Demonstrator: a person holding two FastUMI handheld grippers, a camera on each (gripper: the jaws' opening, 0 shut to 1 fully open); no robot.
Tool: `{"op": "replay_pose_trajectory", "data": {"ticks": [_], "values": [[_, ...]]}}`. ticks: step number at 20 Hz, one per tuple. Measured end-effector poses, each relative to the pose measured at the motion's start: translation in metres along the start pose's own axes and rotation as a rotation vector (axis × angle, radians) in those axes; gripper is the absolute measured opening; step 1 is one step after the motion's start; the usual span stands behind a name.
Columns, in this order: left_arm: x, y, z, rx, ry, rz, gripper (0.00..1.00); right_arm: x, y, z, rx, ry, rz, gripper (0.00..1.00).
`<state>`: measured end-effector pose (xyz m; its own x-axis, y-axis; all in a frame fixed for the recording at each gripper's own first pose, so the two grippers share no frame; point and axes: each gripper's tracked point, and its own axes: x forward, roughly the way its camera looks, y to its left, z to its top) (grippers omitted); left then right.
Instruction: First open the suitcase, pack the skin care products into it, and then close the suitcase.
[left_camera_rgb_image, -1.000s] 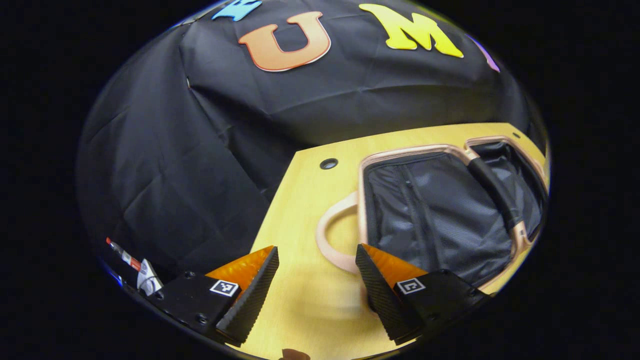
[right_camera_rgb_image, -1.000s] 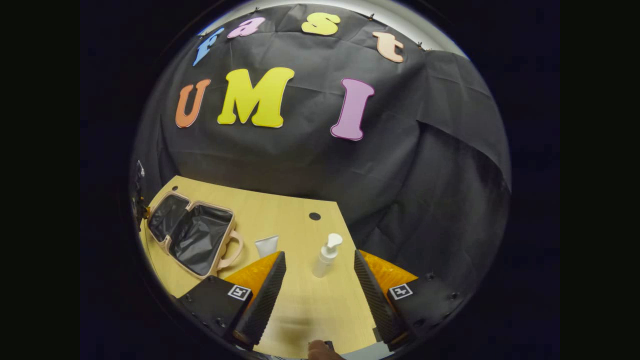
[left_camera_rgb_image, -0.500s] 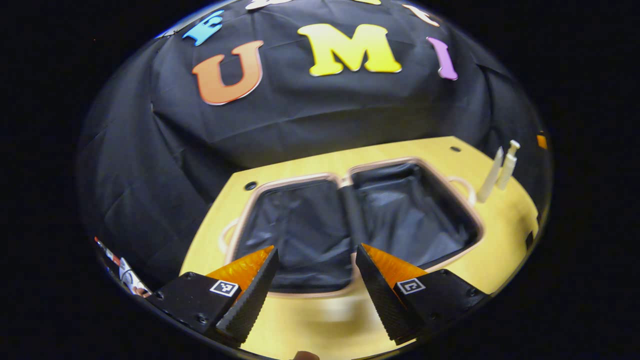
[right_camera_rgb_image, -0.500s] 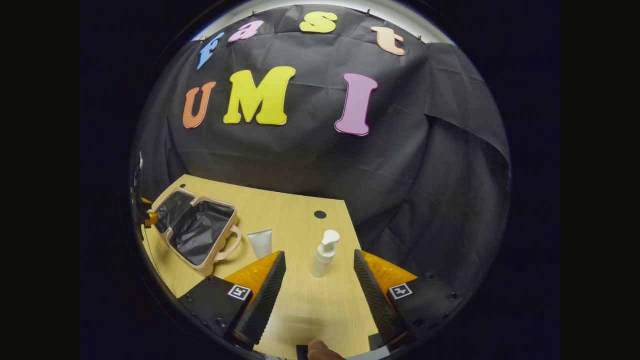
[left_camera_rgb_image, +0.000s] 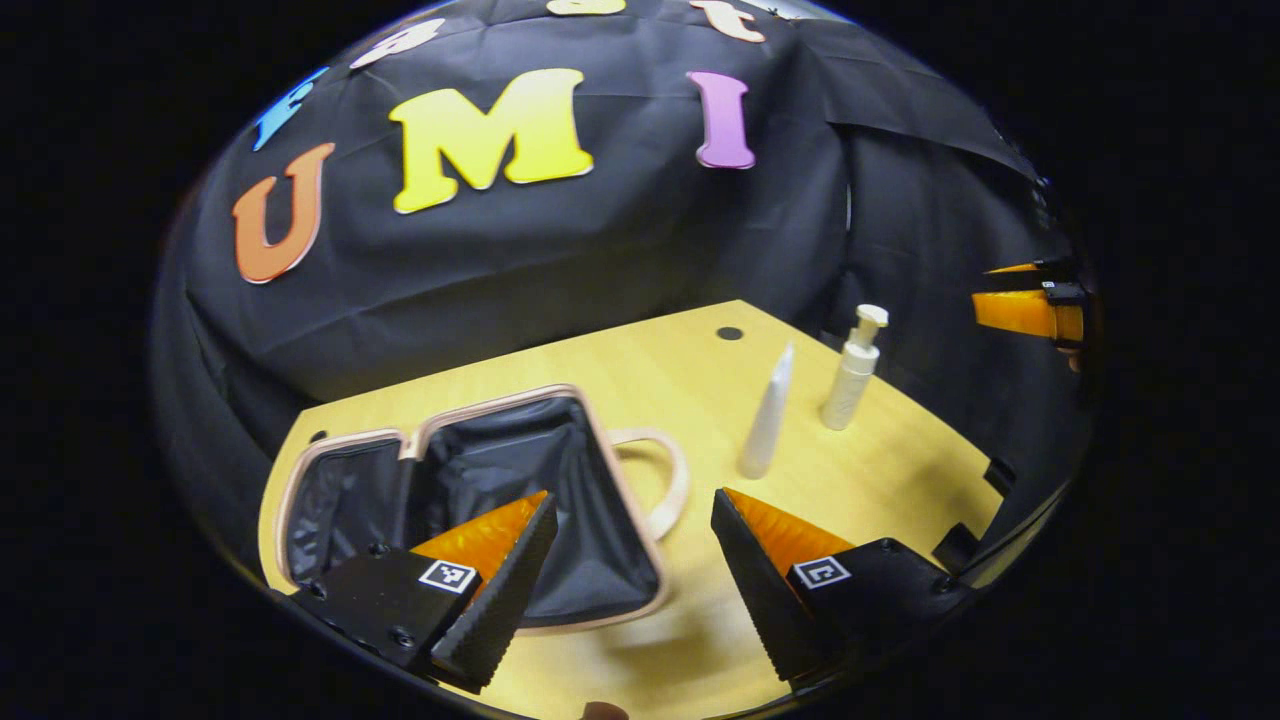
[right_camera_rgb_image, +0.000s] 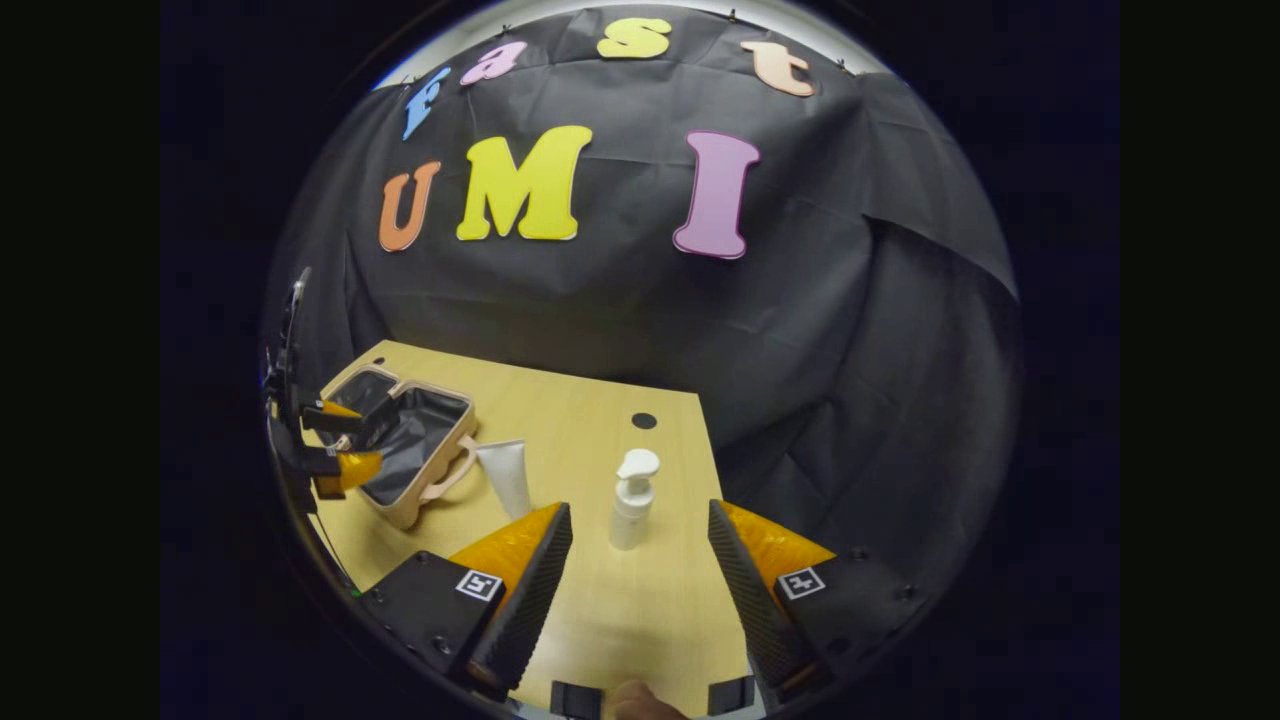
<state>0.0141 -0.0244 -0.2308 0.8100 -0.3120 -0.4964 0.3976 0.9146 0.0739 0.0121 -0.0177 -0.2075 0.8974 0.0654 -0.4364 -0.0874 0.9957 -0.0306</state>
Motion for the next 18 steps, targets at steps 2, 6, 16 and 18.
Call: {"op": "replay_pose_trajectory", "data": {"ticks": [2,6,16,18], "values": [[0.025,-0.038,0.003,-0.017,0.009,-0.06,0.98,0.002,-0.013,-0.004,-0.002,0.006,-0.011,0.81],[0.084,-0.076,0.003,-0.066,0.029,-0.128,0.99,0.004,-0.04,-0.014,-0.007,0.039,-0.047,0.81],[0.198,-0.102,-0.02,-0.107,0.11,-0.116,0.97,0.022,-0.07,-0.063,-0.057,0.151,-0.061,0.81],[0.204,-0.095,-0.019,-0.069,0.102,-0.075,0.98,0.028,-0.066,-0.069,-0.057,0.154,-0.038,0.82]]}}
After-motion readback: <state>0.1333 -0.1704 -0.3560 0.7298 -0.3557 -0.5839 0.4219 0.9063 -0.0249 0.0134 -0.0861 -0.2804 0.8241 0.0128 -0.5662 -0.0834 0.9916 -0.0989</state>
